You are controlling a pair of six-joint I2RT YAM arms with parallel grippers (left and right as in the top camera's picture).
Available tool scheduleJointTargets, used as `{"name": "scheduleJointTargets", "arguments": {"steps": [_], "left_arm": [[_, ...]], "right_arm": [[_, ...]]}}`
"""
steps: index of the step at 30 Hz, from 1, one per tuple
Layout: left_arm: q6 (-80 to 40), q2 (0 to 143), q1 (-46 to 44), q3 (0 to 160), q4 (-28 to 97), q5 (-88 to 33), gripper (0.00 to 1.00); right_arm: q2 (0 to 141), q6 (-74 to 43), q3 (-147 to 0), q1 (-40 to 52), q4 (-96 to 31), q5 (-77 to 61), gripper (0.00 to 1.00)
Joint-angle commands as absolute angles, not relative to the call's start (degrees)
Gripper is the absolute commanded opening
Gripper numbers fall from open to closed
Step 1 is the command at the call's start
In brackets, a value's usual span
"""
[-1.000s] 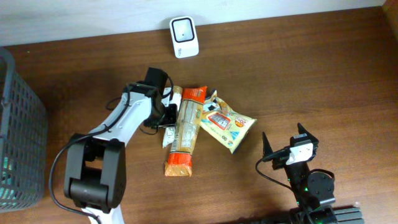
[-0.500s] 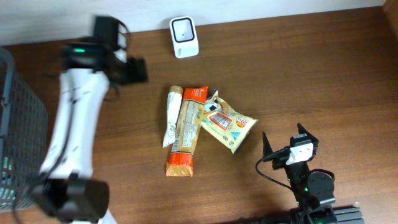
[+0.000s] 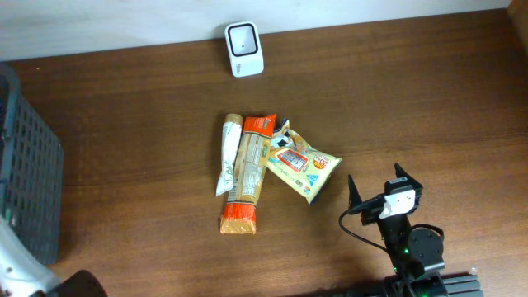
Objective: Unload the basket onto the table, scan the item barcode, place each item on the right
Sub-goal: 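Grasp the green Kleenex tissue pack in the basket, left gripper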
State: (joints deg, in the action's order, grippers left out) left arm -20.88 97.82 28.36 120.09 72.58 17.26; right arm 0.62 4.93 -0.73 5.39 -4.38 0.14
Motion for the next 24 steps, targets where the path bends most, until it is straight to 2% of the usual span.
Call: {"name": "scheduleJointTargets", "arguments": {"steps": [1, 5, 9, 24], "left_arm": [[-25.5, 97.8, 34.1, 110.8, 70.0, 18.9, 0.90], [-25.5, 97.8, 37.1, 99.7, 61.1, 18.9, 0.92], [-25.4, 99.4, 40.4, 89.8, 50.2, 18.9, 0.89], [-23.8, 117.8, 43.9, 89.0, 47.5, 19.3, 0.86]], "right_arm": [[0.2, 5.1, -0.3, 5.1, -4.6, 0.1, 0.99], [0.2, 5.1, -0.3, 5.1, -4.6, 0.1, 0.99], [0.2, 5.1, -0.3, 5.1, -4.6, 0.1, 0.99], [0.2, 5.1, -0.3, 5.1, -4.6, 0.1, 0.99]]}}
